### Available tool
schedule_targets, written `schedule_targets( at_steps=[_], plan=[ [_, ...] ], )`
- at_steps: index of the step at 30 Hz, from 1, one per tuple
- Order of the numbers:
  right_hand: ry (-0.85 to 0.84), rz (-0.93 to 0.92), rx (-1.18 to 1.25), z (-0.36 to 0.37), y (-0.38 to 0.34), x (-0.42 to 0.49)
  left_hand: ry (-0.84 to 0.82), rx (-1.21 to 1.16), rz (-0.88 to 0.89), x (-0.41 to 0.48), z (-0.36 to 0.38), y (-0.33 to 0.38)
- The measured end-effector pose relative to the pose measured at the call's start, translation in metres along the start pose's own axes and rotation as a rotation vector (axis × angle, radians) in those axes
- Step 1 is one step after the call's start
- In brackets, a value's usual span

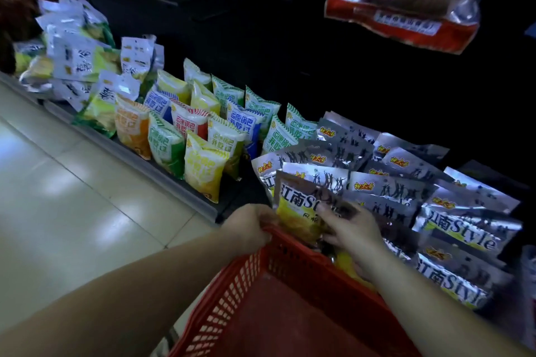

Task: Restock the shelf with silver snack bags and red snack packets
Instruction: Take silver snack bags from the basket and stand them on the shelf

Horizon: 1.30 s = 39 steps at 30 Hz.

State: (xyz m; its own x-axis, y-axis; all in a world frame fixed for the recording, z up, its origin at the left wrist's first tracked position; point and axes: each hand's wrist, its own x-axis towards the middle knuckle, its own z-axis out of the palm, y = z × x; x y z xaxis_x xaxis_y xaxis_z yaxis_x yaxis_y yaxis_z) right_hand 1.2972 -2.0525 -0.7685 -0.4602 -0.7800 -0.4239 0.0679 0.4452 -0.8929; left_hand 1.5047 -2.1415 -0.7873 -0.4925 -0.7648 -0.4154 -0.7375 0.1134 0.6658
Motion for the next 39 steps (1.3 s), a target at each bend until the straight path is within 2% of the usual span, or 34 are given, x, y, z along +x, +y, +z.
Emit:
schedule_targets(
  at_steps=[3, 6, 9, 12, 16, 18, 21, 25, 29, 31, 34, 39],
  plan=[
    [-0.074, 0.093, -0.071, -0.002, 0.017, 0.013, 0.101, -0.008, 0.001, 0.001, 0.004, -0.013],
    [-0.072, 0.068, -0.230, -0.007, 0.019, 0.019, 0.134, -0.074, -0.027, 0.003, 0.005, -0.022],
    [-0.018, -0.088, -0.367, -0.011, -0.002, 0.010, 0.214, -0.154, -0.052, 0.004, 0.000, -0.018],
    [0.074, -0.303, -0.487, -0.016, -0.023, -0.002, 0.328, -0.201, -0.004, 0.009, -0.011, -0.003],
    [0.183, -0.503, -0.745, -0.020, -0.039, 0.019, 0.224, -0.393, 0.070, 0.021, -0.016, 0.020],
    [0.050, -0.433, -0.863, -0.021, -0.042, 0.041, 0.170, -0.372, 0.095, 0.022, -0.013, 0.027],
    [-0.090, -0.268, -0.857, -0.018, -0.031, 0.064, 0.104, -0.313, 0.095, 0.024, -0.003, 0.023],
    [-0.034, -0.355, -1.047, -0.016, -0.024, 0.072, 0.086, -0.303, 0.038, 0.025, -0.003, 0.010],
    [-0.046, -0.403, -1.109, -0.015, -0.034, 0.074, 0.083, -0.394, -0.016, 0.025, -0.009, 0.005],
    [-0.072, -0.389, -1.143, -0.010, -0.037, 0.075, 0.040, -0.411, 0.004, 0.028, -0.007, 0.003],
    [-0.017, -0.375, -1.180, -0.007, -0.037, 0.075, 0.017, -0.434, 0.088, 0.027, 0.001, 0.006],
    [0.058, -0.435, -1.015, -0.015, -0.040, 0.064, 0.058, -0.478, 0.054, 0.031, 0.001, 0.008]
  ],
)
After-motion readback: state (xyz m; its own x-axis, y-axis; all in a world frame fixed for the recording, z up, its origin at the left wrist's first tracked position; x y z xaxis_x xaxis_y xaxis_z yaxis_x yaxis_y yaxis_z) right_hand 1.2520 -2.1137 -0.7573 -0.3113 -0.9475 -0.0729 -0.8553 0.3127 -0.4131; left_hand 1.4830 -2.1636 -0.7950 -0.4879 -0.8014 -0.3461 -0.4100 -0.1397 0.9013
